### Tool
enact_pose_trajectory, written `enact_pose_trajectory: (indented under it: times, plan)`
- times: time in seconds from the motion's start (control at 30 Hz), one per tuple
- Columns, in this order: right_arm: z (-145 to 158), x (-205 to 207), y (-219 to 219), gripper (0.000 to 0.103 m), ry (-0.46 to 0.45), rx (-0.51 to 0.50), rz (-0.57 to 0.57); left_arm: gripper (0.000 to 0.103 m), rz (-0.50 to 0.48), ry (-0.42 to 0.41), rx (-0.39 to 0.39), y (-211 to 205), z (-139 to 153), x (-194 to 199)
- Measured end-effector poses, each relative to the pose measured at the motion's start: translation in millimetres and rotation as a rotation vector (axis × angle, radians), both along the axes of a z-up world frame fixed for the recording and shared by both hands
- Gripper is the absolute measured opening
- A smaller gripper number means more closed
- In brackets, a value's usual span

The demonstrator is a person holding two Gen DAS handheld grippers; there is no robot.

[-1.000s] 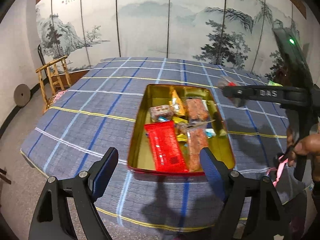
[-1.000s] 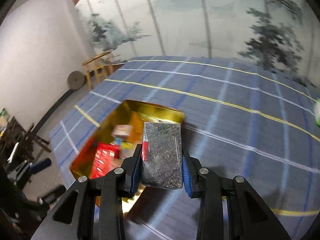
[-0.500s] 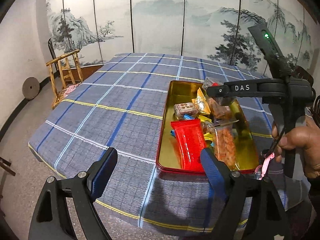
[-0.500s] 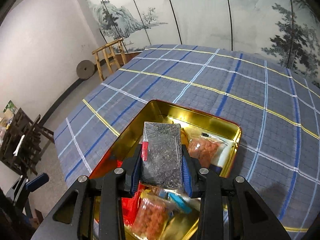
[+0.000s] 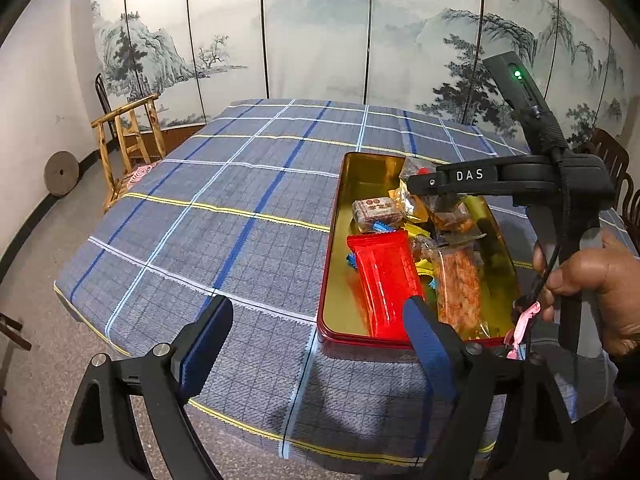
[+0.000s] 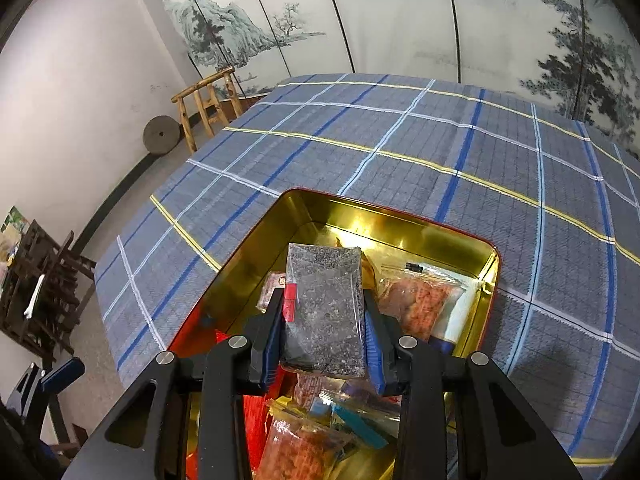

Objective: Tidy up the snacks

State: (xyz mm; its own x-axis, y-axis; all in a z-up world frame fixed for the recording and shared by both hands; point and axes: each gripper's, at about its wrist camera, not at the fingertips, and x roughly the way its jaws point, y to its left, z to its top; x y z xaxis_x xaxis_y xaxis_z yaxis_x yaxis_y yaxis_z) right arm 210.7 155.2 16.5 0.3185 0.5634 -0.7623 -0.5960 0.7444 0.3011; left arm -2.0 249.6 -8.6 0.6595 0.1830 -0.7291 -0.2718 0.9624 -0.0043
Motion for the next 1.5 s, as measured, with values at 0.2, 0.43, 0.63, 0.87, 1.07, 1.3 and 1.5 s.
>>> enact_pose_trajectory:
  times: [0.2, 0.43, 0.63, 0.87, 1.07, 1.3, 1.5]
  plan:
    - [-1, -1, 1, 0.036, -0.001, -0.003, -0.001, 0.084, -0.002, 0.003, 0.0, 1, -1, 0]
    - [-1, 0, 4, 0.038, -0.005, 0.006, -0.007, 0.084, -0.001, 0.006, -0.002, 1, -3, 0]
    - [10, -5, 5, 0.038, -0.029, 0.017, 0.002, 0.085, -0.002, 0.011, 0.0, 0, -5, 0]
    - [36, -32, -4, 0.041, -0.095, 0.09, 0.032, 0.085, -0.004, 0.004, 0.013, -3, -3, -2]
    - [59, -91, -29, 0.067, -0.316, 0.065, 0.022, 0.086, -0.025, -0.054, 0.036, -13, 4, -7]
    - [71, -149, -71, 0.09, -0.543, 0.029, -0.109, 0.089, -0.01, -0.194, 0.092, -26, 16, -22]
    - [83, -189, -95, 0.099, -0.663, 0.012, -0.147, 0.089, 0.01, -0.235, 0.089, -29, 30, -29]
